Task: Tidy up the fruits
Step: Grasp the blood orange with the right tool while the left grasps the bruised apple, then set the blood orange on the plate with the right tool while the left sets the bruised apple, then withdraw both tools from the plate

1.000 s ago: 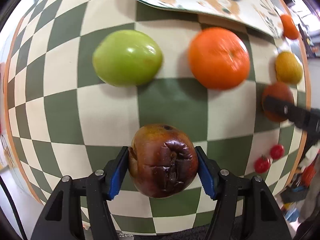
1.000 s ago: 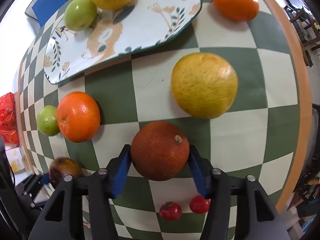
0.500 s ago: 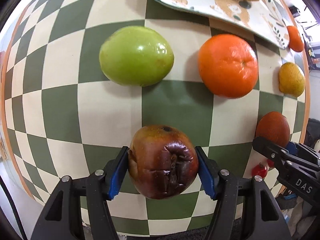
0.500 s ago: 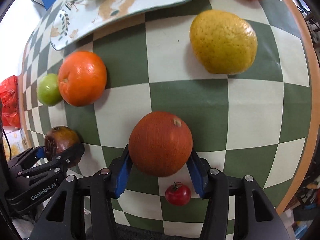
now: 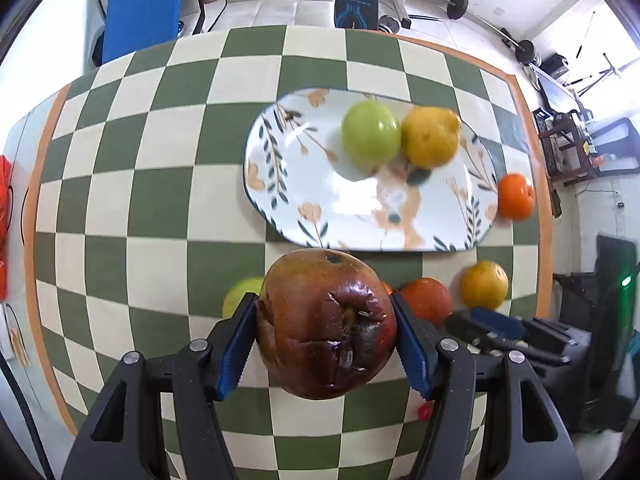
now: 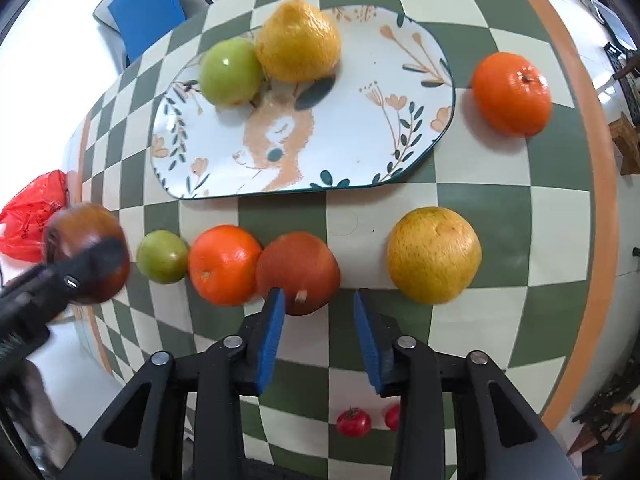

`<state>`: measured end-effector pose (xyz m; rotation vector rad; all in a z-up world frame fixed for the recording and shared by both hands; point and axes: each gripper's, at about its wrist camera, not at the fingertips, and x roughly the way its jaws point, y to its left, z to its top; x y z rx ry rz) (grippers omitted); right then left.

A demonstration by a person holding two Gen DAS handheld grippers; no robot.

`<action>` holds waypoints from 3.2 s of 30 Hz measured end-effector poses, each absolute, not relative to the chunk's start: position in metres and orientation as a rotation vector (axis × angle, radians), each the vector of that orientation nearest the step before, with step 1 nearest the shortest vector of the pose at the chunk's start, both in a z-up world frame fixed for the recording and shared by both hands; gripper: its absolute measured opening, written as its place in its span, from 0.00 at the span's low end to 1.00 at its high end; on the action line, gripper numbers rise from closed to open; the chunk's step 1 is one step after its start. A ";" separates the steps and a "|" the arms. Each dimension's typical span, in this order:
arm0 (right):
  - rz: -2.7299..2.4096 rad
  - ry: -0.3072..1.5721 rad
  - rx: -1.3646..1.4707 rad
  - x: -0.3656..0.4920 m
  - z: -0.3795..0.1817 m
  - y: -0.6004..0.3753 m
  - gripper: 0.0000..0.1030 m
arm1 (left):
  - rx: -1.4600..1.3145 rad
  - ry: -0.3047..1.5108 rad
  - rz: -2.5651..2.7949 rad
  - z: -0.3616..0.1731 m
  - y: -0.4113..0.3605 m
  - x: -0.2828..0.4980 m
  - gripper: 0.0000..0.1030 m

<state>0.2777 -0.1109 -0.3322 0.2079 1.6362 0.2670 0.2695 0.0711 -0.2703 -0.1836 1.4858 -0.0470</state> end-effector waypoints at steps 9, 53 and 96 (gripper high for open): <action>0.229 1.641 0.330 0.284 -0.382 -0.098 0.55 | -0.191 1.543 -0.005 -0.295 0.079 0.279 0.60; 0.162 1.558 0.114 0.381 -0.365 -0.121 0.55 | -0.334 1.643 -0.061 -0.347 0.099 0.434 0.63; 0.101 1.209 0.001 0.238 -0.158 -0.123 0.93 | -0.070 1.170 0.036 -0.155 0.069 0.241 0.90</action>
